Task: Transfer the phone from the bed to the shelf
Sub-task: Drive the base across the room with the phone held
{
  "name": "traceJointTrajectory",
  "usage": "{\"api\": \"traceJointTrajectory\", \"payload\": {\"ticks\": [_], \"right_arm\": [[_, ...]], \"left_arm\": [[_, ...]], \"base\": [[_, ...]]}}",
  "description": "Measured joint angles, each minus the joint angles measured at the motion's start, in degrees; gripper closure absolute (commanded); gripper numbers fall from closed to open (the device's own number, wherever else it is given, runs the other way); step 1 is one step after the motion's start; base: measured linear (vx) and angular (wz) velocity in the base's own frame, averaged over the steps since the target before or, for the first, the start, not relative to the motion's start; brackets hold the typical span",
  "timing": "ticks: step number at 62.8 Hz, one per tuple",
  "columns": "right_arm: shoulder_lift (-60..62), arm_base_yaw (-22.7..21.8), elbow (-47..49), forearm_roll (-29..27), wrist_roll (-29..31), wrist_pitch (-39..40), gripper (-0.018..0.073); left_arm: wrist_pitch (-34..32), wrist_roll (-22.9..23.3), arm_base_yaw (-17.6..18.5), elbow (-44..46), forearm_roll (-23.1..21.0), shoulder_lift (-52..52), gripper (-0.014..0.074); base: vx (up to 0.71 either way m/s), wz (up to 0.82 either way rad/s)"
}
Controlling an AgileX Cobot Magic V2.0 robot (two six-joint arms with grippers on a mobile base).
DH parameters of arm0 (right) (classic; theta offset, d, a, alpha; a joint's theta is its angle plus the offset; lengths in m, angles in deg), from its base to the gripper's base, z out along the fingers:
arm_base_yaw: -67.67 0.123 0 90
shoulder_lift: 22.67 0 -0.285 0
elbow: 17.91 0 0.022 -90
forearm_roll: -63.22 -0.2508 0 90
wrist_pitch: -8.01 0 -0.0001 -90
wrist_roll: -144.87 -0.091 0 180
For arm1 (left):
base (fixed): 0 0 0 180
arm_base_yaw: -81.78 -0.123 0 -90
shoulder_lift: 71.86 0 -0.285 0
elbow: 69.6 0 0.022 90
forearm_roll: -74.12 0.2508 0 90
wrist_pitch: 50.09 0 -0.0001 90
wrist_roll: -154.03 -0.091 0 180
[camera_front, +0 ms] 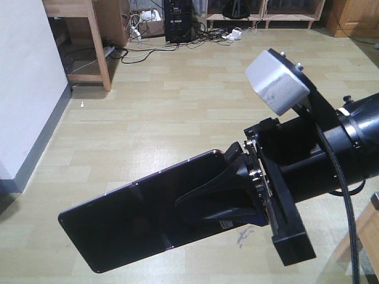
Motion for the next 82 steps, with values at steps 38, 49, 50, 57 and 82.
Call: {"api": "traceJointTrajectory", "payload": {"ticks": [38,49,50,57,82], "right_arm": [[0.0,0.0,0.0,0.0,0.0,0.0,0.0563],[0.0,0.0,0.0,0.0,0.0,0.0,0.0563],[0.0,0.0,0.0,0.0,0.0,0.0,0.0563],[0.0,0.0,0.0,0.0,0.0,0.0,0.0563],[0.0,0.0,0.0,0.0,0.0,0.0,0.0563]], "left_arm": [[0.0,0.0,0.0,0.0,0.0,0.0,0.0596],[0.0,0.0,0.0,0.0,0.0,0.0,0.0596],[0.0,0.0,0.0,0.0,0.0,0.0,0.0596],[0.0,0.0,0.0,0.0,0.0,0.0,0.0596],[0.0,0.0,0.0,0.0,0.0,0.0,0.0596]], "base": [[0.31,-0.01],[0.35,0.01],[0.35,0.02],[0.36,0.02],[0.36,0.01]]}}
